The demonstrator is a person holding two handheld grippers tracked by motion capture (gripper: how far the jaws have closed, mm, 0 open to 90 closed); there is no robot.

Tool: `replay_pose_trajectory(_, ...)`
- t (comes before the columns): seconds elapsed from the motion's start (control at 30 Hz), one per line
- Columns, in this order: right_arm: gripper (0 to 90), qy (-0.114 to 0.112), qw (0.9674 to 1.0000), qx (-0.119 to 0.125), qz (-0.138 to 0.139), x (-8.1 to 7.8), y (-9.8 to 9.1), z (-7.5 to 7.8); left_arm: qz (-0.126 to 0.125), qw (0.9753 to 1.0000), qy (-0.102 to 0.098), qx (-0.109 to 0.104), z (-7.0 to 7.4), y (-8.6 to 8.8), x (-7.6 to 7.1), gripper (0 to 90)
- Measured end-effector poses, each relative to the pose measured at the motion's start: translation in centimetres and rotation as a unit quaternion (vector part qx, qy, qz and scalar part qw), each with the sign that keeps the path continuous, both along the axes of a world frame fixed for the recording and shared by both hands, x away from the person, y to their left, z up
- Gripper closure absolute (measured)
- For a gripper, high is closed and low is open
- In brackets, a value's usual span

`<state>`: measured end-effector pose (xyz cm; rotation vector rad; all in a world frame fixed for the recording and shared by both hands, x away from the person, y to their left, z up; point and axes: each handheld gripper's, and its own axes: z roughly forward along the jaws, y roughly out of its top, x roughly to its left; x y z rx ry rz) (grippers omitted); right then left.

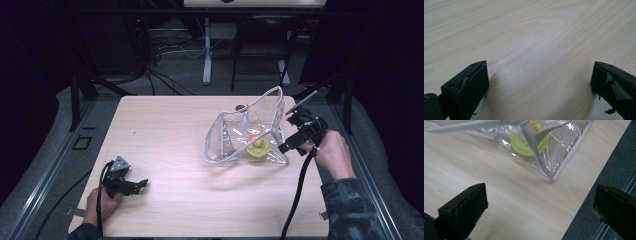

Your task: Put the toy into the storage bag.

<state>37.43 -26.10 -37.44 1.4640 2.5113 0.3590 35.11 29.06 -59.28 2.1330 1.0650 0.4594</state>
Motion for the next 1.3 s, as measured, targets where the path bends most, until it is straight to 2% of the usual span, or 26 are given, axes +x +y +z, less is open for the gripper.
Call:
replay_pose_trajectory(0.2, 0.0, 0.01, 0.9999, -0.009, 0.01, -2.1, -0.3, -2.4, 0.0, 1.0, -0.001, 0.0, 0.0, 0.0, 0.0, 2.0)
replay_pose_trajectory(0.47, 0.0, 0.024, 0.9997, 0.002, 0.005, -4.3, -1.0, -6.1, 0.0, 1.0, 0.0, 0.0, 0.0, 0.0, 0.0, 2.0)
replay_pose_trajectory(0.57, 0.0, 0.039, 0.9992, 0.01, 0.002, -4.7, -1.4, -7.7, 0.0, 1.0, 0.0, 0.0, 0.0, 0.0, 0.0, 2.0)
replay_pose_trajectory(0.6, 0.0, 0.039, 0.9992, 0.01, 0.002, -4.7, -1.4, -7.7, 0.0, 1.0, 0.0, 0.0, 0.0, 0.0, 0.0, 2.0)
replay_pose_trajectory(0.63, 0.0, 0.041, 0.999, 0.016, -0.002, -5.0, -1.6, -8.7, 0.0, 1.0, 0.0, 0.0, 0.0, 0.0, 0.0, 2.0)
replay_pose_trajectory(0.7, 0.0, 0.047, 0.9987, 0.02, -0.003, -5.2, -1.8, -9.7, 0.0, 1.0, -0.001, 0.0, 0.0, 0.0, 0.0, 2.0)
replay_pose_trajectory(0.73, 0.0, 0.047, 0.9987, 0.02, -0.003, -5.2, -1.8, -9.7, 0.0, 1.0, -0.001, 0.0, 0.0, 0.0, 0.0, 2.0)
replay_pose_trajectory(0.77, 0.0, 0.054, 0.9982, 0.025, -0.005, -5.4, -1.9, -10.7, 0.0, 1.0, 0.0, 0.0, 0.0, 0.0, 0.0, 2.0)
replay_pose_trajectory(0.83, 0.0, 0.059, 0.9979, 0.027, -0.006, -5.7, -2.0, -11.5, 0.0, 1.0, -0.001, 0.0, 0.0, 0.0, 0.0, 2.0)
replay_pose_trajectory(0.9, 0.0, 0.053, 0.9977, 0.041, -0.01, -5.9, -2.0, -12.3, 0.0, 1.0, -0.001, 0.0, 0.0, 0.0, 0.0, 2.0)
replay_pose_trajectory(0.97, 0.0, 0.058, 0.9973, 0.044, -0.006, -6.0, -2.0, -13.1, 0.0, 1.0, 0.0, 0.0, 0.0, 0.0, 0.0, 2.0)
replay_pose_trajectory(1.0, 0.0, 0.052, 0.9976, 0.045, -0.013, -6.1, -1.9, -13.6, 0.0, 1.0, 0.0, 0.0, 0.0, 0.0, 0.0, 2.0)
replay_pose_trajectory(1.03, 0.0, 0.064, 0.9975, 0.032, -0.001, -6.0, -1.8, -13.8, 0.0, 1.0, -0.001, 0.0, 0.0, 0.0, 0.0, 2.0)
replay_pose_trajectory(1.07, 0.0, 0.053, 0.9976, 0.043, -0.013, -6.1, -1.7, -14.2, 0.0, 1.0, 0.0, 0.0, 0.0, 0.0, 0.0, 2.0)
replay_pose_trajectory(1.13, 0.0, 0.065, 0.9973, 0.036, -0.004, -6.1, -1.8, -14.3, 0.0, 1.0, -0.001, 0.0, 0.0, 0.0, 0.0, 2.0)
replay_pose_trajectory(1.27, 0.0, 0.069, 0.9974, 0.022, -0.001, -6.2, -1.8, -15.2, -0.001, 1.0, 0.0, 0.0, 0.0, 0.0, 0.0, 2.0)
replay_pose_trajectory(1.3, 0.0, 0.078, 0.997, 0.007, 0.004, -6.4, -1.8, -15.8, -0.001, 1.0, 0.0, 0.0, 0.0, 0.0, 0.0, 2.0)
